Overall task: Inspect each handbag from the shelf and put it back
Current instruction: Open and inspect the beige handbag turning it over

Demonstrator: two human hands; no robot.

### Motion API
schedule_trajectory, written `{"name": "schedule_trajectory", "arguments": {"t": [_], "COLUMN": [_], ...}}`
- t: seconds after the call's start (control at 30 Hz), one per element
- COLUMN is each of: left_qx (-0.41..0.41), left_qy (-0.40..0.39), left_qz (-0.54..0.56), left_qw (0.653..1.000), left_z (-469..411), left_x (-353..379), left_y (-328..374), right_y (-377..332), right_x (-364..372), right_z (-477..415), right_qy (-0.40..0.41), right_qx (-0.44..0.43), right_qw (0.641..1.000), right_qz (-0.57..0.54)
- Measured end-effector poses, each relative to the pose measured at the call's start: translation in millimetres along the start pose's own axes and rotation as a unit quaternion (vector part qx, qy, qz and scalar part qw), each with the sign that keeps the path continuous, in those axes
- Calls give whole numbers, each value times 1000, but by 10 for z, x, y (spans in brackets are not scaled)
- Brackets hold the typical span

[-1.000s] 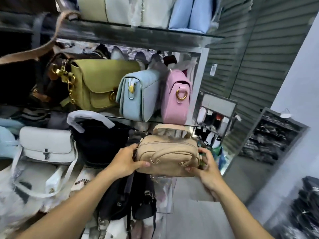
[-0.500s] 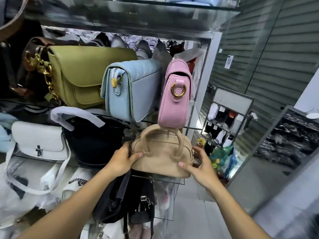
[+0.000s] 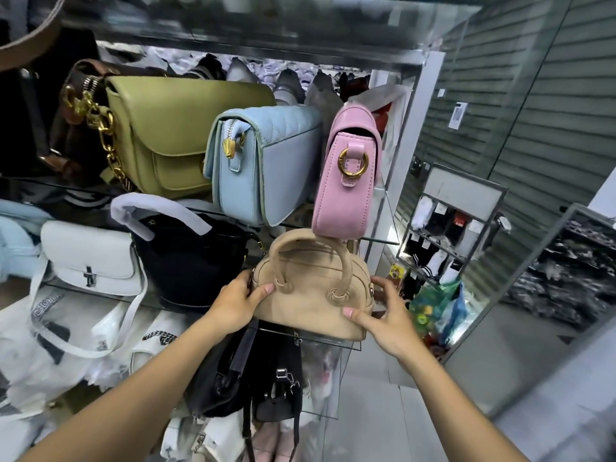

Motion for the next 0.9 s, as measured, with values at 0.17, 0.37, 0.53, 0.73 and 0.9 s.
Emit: {"name": "schedule_trajectory", "arguments": {"t": [0.17, 0.37, 0.53, 0.73, 0.9], "left_qx": [-8, -19, -32, -58, -71], "left_qy": [0, -1, -9, -16, -22], "left_qz": [-1, -6, 24, 97, 123], "left_qw": [1000, 1000, 999, 994, 990], "left_z": [50, 120, 151, 111, 92], "left_x": [4, -23, 6, 43, 37], "left_y": [-26, 12, 35, 11, -39], "right_y": [-8, -82, -118, -155, -125], "right_x": [24, 16, 47, 141, 196], "right_z": [80, 155, 207, 222, 243], "right_qy": [9, -13, 0, 18, 16], "right_qx": [1, 23, 41, 60, 88], "right_qw": [1000, 999, 999, 998, 996], "right_qz": [19, 34, 2, 0, -5]}}
Point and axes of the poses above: each hand's wrist, its own z-axis away from the middle knuckle, its own x-axis out of the palm, y = z × x, the point moved 3 cm from there along -z, towards the middle knuckle, and after that the axes turned 6 degrees about z, right-handed, at the moved point
